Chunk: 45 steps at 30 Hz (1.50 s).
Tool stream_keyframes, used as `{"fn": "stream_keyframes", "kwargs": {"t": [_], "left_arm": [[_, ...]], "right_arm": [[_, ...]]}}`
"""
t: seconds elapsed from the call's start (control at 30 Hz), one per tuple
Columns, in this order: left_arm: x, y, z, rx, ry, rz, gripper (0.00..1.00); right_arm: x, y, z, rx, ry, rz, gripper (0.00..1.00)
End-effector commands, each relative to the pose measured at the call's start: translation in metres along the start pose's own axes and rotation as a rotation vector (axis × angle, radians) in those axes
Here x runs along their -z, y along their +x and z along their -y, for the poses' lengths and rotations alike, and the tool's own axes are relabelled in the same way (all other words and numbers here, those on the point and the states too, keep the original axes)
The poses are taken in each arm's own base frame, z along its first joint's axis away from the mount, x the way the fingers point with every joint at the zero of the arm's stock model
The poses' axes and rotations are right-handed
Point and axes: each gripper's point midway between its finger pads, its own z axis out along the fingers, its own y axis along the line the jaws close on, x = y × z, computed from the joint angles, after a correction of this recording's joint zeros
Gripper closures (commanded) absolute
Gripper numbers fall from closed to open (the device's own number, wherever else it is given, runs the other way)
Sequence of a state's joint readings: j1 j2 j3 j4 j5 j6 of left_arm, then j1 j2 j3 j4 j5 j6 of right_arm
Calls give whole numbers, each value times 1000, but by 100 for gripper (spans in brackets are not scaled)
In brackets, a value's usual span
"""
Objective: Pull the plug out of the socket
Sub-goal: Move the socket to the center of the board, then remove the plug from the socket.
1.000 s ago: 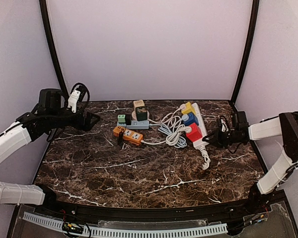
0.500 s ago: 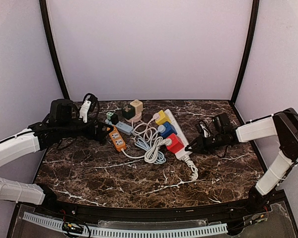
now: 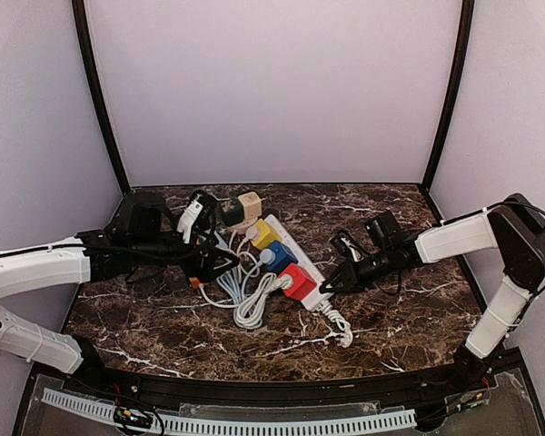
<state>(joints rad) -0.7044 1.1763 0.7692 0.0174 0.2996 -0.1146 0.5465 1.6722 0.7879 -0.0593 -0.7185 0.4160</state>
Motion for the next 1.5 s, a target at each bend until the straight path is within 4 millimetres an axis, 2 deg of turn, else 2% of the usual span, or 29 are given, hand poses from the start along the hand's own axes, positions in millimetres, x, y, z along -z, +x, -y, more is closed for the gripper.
{"fn": "stream_keyframes", "kwargs": {"t": [0.0, 0.07, 0.2, 0.3, 0.37, 0.43, 0.57, 0.83, 1.1, 1.47], "left_arm": [[-19, 19, 13, -43, 43, -66, 4], [-34, 33, 19, -62, 61, -124, 6], [-55, 40, 42, -84, 143, -181, 22], [-64, 42, 60, -118, 168, -189, 25], [-70, 43, 64, -121, 164, -191, 25], [-80, 49, 64, -114, 144, -206, 26], [-94, 53, 61, -109, 106, -228, 34], [-112, 51, 58, -130, 62, -248, 41], [-118, 53, 60, -129, 68, -264, 57], [-125, 63, 56, -112, 57, -296, 59]], "right_arm": [[-3, 7, -35, 162, -141, -52, 100], [-3, 7, -34, 162, -138, -54, 100], [-2, 6, -33, 159, -120, -46, 100], [-1, 5, -30, 150, -102, -41, 100], [-1, 5, -29, 143, -93, -38, 100], [-1, 4, -28, 141, -85, -33, 100], [2, 3, -29, 147, -79, -23, 100], [4, 1, -33, 156, -81, -12, 100], [4, -3, -32, 155, -68, -1, 100], [4, -6, -31, 150, -60, 11, 100]]}}
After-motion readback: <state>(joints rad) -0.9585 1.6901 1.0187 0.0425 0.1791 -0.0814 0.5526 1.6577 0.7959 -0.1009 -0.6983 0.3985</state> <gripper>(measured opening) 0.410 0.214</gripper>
